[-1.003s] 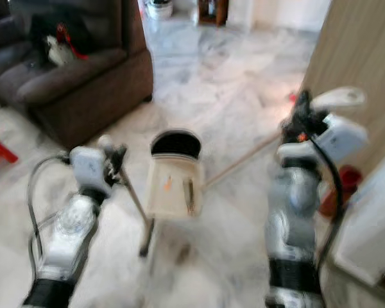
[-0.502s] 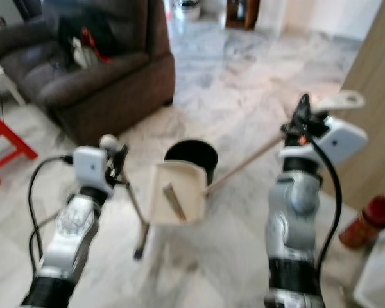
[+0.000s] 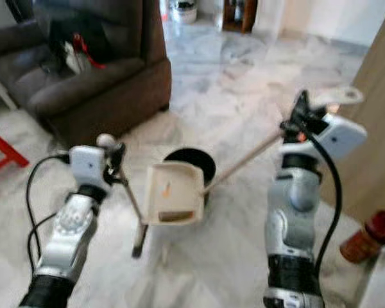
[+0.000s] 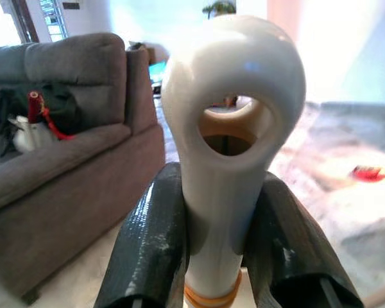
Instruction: Sweep floor
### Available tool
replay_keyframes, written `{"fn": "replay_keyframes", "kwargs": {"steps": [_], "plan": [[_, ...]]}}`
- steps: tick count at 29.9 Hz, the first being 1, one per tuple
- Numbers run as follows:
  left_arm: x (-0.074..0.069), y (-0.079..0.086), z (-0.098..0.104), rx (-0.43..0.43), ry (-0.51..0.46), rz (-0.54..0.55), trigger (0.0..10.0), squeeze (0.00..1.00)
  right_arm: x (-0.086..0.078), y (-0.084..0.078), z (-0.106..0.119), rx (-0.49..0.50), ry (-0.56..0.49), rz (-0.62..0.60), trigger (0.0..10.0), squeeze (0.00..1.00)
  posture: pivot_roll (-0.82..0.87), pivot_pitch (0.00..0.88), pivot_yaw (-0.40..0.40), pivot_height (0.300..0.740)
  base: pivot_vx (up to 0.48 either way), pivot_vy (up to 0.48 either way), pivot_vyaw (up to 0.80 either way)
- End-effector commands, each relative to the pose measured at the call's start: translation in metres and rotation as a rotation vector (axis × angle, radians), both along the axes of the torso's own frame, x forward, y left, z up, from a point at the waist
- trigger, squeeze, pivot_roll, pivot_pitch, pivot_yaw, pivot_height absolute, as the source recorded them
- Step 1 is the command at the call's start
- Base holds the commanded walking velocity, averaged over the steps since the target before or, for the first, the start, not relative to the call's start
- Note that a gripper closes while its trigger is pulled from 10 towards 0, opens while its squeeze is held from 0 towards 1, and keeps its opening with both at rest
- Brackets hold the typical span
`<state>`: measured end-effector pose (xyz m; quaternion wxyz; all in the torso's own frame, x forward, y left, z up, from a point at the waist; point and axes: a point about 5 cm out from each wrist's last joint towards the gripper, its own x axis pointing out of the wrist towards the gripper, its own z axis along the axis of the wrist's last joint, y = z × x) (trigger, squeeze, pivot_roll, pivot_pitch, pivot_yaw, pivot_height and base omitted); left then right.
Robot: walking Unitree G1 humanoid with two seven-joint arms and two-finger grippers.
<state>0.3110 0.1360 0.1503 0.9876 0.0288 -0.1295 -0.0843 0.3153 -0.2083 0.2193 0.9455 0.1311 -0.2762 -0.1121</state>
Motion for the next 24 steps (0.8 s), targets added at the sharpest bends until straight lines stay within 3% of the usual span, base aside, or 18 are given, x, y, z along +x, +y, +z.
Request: {"fn": "replay_keyframes", "kwargs": {"steps": [1, 24], "plan": [[0.0000, 0.0038, 0.0130, 0.005, -0.063, 0.007, 10.0, 0.00, -0.0008, 0.0090, 0.0170, 0.021, -0.080, 0.028, 10.0, 0.00, 0.04, 0.045, 0.032, 0.740, 0.349, 0.000, 0.00], [0.0005, 0.0060, 0.0157, -0.003, -0.079, 0.022, 10.0, 0.00, -0.0010, 0.0096, 0.0247, 0.018, -0.107, 0.036, 10.0, 0.00, 0.05, 0.051, 0.029, 0.740, 0.352, 0.000, 0.00]]}}
